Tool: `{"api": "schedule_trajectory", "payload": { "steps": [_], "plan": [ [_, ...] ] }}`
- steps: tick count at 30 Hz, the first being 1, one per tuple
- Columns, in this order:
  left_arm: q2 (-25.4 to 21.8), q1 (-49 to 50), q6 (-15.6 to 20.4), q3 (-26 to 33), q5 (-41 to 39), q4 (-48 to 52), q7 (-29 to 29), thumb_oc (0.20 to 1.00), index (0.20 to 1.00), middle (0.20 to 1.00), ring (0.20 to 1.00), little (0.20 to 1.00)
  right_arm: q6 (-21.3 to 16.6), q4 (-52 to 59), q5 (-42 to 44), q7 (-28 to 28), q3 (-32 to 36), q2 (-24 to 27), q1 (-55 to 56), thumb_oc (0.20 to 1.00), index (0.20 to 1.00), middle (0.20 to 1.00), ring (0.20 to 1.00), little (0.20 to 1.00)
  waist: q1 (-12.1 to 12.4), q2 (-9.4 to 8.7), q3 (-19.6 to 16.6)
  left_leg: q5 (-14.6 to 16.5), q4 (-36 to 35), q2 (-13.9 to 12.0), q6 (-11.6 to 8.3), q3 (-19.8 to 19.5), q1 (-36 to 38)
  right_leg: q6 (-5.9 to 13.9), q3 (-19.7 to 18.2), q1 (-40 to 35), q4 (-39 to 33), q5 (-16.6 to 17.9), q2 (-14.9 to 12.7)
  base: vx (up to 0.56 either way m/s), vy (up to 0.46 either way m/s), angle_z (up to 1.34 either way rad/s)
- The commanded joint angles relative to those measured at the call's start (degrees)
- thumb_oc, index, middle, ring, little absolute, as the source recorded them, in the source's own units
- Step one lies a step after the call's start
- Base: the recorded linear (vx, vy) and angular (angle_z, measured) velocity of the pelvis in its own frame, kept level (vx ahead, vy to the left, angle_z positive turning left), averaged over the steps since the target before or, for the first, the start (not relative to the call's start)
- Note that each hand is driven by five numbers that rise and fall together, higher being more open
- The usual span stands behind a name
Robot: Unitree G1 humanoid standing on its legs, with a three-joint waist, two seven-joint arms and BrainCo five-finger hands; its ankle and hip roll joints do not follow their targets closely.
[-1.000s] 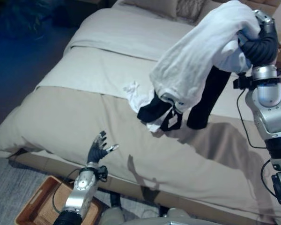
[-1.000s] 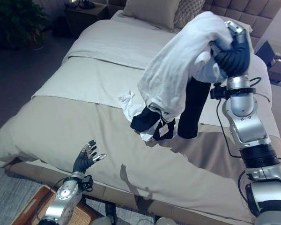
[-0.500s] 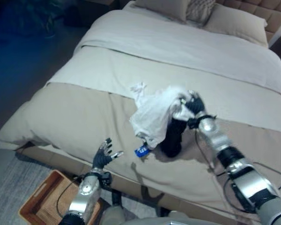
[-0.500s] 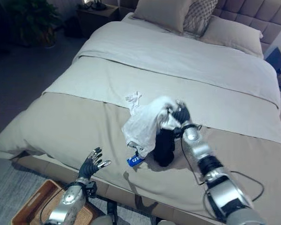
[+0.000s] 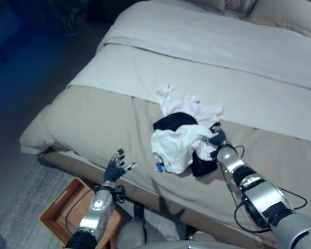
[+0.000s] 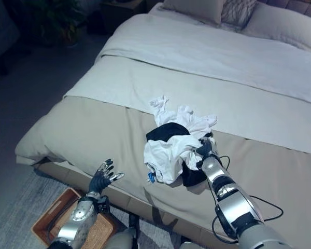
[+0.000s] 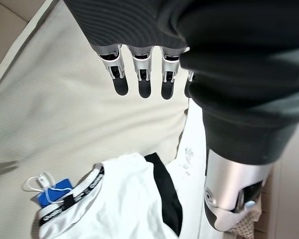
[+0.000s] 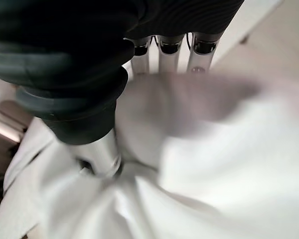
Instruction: Pick up clothes into the bucket
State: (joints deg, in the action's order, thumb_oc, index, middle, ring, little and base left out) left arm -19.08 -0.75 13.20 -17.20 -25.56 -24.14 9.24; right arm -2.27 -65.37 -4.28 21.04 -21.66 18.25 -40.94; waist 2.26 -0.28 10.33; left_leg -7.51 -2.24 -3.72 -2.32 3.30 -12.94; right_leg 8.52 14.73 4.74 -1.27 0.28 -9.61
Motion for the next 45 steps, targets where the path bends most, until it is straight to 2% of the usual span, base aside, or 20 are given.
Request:
{"api": "schedule_trajectory", "payload": {
  "steps": [1, 5, 8, 14, 18, 23, 35, 45],
  "plan": [
    [-1.69, -1.71, 3.36, 2.01, 1.93, 4.79, 2.27, 1.0, 1.0, 1.0, 1.0, 1.0, -1.1, 12.09, -6.45, 4.29, -0.05, 2.68, -5.45, 1.0, 1.0, 1.0, 1.0, 1.0, -0.36, -3.22, 4.17, 4.17, 6.64, -0.84, 0.04, -2.99, -2.46, 2.08, -0.74, 5.7, 6.92, 4.86, -5.52, -0.14, 0.015, 0.0],
    [-2.05, -1.44, 4.29, 4.16, 2.94, 7.25, 4.29, 1.0, 1.0, 1.0, 1.0, 1.0, 0.42, 27.65, -15.13, 7.9, 2.89, 6.36, -1.83, 1.0, 1.0, 1.0, 1.0, 1.0, -1.05, -2.96, 7.5, 5.48, 11.49, -0.24, 0.53, -3.45, -6.66, 1.63, -1.3, 9.24, 11.58, 3.82, -6.39, -0.11, 0.009, 0.03],
    [-2.19, -1.12, 5.41, 4.92, 3.79, 8.92, 5.4, 1.0, 1.0, 1.0, 1.0, 1.0, 1.49, 34.06, -23.37, 10.67, 4.52, 8.65, 0.21, 1.0, 1.0, 1.0, 1.0, 1.0, -0.94, -2.46, 9.08, 6.42, 14.81, 0.18, 0.68, -3.9, -10.01, 1.48, -1.51, 12.18, 14.26, 3.13, -7.07, -0.1, 0.025, 0.12],
    [-3.4, -1.48, 6.29, 4.35, 6.15, 9.92, 6.58, 1.0, 1.0, 1.0, 1.0, 1.0, 2.59, 38.79, -35.28, 11.09, 2.11, 11.21, -0.71, 1.0, 1.0, 1.0, 1.0, 1.0, -0.57, -1.95, 11.51, 7.67, 20.67, 0.46, 1.02, -3.95, -17.22, 1.12, -2.22, 19.74, 20.59, 2.04, -7.87, -0.11, 0.03, 0.1],
    [-3.79, -1.72, 6.89, 3.87, 6.78, 10.65, 7.06, 1.0, 1.0, 1.0, 1.0, 1.0, 0.28, 41.06, -36.98, 10.34, -0.41, 11.9, -1.46, 1.0, 1.0, 1.0, 1.0, 1.0, -0.22, -1.61, 12.54, 8.39, 24.57, 0.68, 1.23, -4.1, -22.63, 1.05, -2.67, 25.37, 24.75, 1.3, -8.48, -0.1, 0.027, 0.02],
    [-4.38, -1.38, 7.22, 3.34, 6.27, 11.98, 7.07, 1.0, 1.0, 1.0, 1.0, 1.0, -0.23, 37.64, -37.5, 9.53, -4.81, 12.1, -5.29, 1.0, 1.0, 1.0, 1.0, 1.0, 0.65, -1.34, 12.69, 9.26, 27.05, 0.83, 1.37, -4.01, -26.67, 1.2, -2.88, 29.49, 27.8, 0.31, -9.03, -0.04, 0.01, -0.02],
    [-6.42, -3.07, 8.25, 2.04, 5.16, 13.89, 8.16, 1.0, 1.0, 1.0, 1.0, 1.0, 3.52, 20.19, -42.74, 7.02, -18.59, 10.27, -23.45, 1.0, 1.0, 1.0, 1.0, 1.0, 4.56, 0.06, 15.26, 7.97, 27.68, 2.68, 1.87, -5.76, -34.91, 1.33, -1.8, 38.03, 32.27, -0.28, -10.36, -0.03, 0.001, 0.08],
    [-6.22, -5.3, 8.07, 0.5, 4.66, 14.92, 8.8, 1.0, 1.0, 1.0, 1.0, 1.0, 7.04, 8.99, -43.35, 6.63, -21.91, 8.11, -30.31, 1.0, 1.0, 1.0, 1.0, 1.0, 5.92, 1.34, 15.83, 7.27, 27.72, 3.62, 2.06, -6.84, -38.39, 1.14, -1.55, 41.86, 33.97, -0.87, -11.16, 0.01, -0.006, 0.09]
  ]
}}
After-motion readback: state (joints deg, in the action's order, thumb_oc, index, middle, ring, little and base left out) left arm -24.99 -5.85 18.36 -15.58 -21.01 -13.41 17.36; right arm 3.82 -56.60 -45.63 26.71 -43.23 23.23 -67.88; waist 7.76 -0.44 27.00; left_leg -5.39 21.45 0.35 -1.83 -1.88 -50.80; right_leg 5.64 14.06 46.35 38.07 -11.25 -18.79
